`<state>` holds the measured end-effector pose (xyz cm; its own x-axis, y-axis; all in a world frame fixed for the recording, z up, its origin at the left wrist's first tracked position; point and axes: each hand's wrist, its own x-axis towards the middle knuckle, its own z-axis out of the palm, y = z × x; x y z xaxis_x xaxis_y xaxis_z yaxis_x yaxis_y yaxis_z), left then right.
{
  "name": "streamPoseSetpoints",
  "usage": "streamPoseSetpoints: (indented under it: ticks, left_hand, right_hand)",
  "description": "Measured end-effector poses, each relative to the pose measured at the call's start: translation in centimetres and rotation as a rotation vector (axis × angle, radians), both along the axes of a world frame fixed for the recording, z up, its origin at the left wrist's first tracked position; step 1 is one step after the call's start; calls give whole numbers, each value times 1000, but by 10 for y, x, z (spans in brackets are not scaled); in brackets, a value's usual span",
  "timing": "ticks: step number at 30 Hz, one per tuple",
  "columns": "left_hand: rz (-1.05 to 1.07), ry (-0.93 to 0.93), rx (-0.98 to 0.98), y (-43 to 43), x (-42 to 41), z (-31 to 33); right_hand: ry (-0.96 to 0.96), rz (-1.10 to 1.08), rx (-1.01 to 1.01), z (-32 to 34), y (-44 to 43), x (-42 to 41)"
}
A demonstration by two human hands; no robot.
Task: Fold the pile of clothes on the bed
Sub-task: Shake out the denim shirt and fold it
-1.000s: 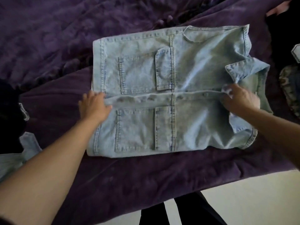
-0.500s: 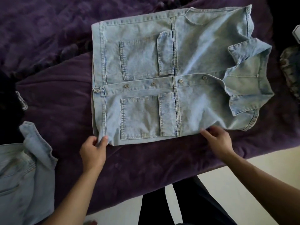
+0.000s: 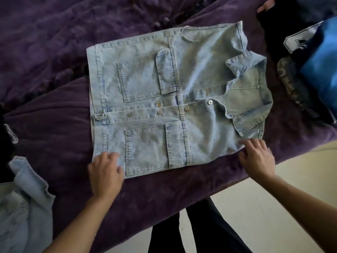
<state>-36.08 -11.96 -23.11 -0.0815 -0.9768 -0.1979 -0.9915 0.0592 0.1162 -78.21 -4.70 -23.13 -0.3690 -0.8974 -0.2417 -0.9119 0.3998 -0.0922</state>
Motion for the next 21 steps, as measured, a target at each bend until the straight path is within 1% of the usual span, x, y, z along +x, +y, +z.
streamPoseSetpoints:
  ticks: [1, 3, 5, 7, 9, 10, 12, 14, 16, 18, 21]
  left_hand:
    - [-139, 3, 20, 6, -11, -4]
    - [-305, -87, 183, 21, -34, -16]
    - [-313, -214, 334, 31, -46, -36]
    - [-285, -292, 346, 29, -44, -52]
    - [-256, -264, 269, 25, -36, -57]
    - [-222, -212, 224, 23, -29, -57]
    - [-166, -125, 156, 19, -11, -55]
    - [-149, -69, 142, 16, 5, -47]
    - [-126, 15, 167, 18, 13, -34]
    - [-125, 93, 189, 23, 17, -17]
    - [-111, 141, 208, 19, 19, 11]
  right_hand:
    - [51, 102, 68, -1, -4, -10]
    - [126, 268, 274, -9, -13, -19]
    - [156, 411, 410, -24, -22, -16]
    - [169, 525, 422, -43, -29, -3]
    - [183, 569, 345, -56, -29, 6]
    - [171, 552, 293, -59, -28, 6]
    - [102, 419, 150, -57, -29, 1]
    - [-38, 258, 38, -46, -32, -6]
    - [-125, 221, 8, -28, -30, -11]
    - [-138, 247, 70, -5, -26, -19]
    - [-136, 172, 303, 29, -36, -31]
